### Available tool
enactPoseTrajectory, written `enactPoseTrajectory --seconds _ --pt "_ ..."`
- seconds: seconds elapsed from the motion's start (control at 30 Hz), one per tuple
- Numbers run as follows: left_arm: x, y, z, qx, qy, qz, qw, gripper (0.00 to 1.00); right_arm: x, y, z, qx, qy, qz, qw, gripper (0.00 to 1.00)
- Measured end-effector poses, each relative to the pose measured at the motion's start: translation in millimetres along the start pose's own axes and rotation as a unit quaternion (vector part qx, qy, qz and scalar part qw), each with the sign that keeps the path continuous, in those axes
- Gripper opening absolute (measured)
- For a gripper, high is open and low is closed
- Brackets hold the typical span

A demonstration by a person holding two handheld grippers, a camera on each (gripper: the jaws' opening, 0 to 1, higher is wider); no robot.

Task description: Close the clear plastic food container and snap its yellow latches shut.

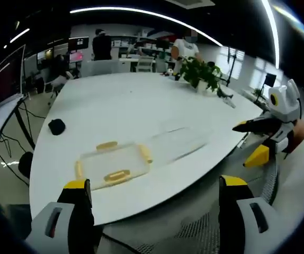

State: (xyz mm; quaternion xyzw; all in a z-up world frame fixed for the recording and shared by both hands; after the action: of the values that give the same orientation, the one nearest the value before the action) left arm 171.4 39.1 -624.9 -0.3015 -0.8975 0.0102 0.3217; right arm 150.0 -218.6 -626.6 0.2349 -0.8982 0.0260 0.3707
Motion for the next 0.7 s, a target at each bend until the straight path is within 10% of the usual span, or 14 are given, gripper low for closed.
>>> enactPoseTrajectory --seconds 0.7 --pt "5.4 1.9 2.8 0.001 -0.002 -0.002 1.0000 0.99 0.3 1.4 2.0 0.007 0.009 -0.002 0.9999 0.99"
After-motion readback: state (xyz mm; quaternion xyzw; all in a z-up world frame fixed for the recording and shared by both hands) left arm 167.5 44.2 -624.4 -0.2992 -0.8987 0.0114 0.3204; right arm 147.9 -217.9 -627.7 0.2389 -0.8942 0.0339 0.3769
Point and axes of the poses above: the point that each gripper's makers call its tool centre point, and the gripper's own axes: x roughly backward along the fingers, y roughly to its left, z roughly out of its underside, the point moved 8 cm from there along x, roughly backward along the fingers, and after that the axes turned 4 degrees about z, right-handed, at the moved point
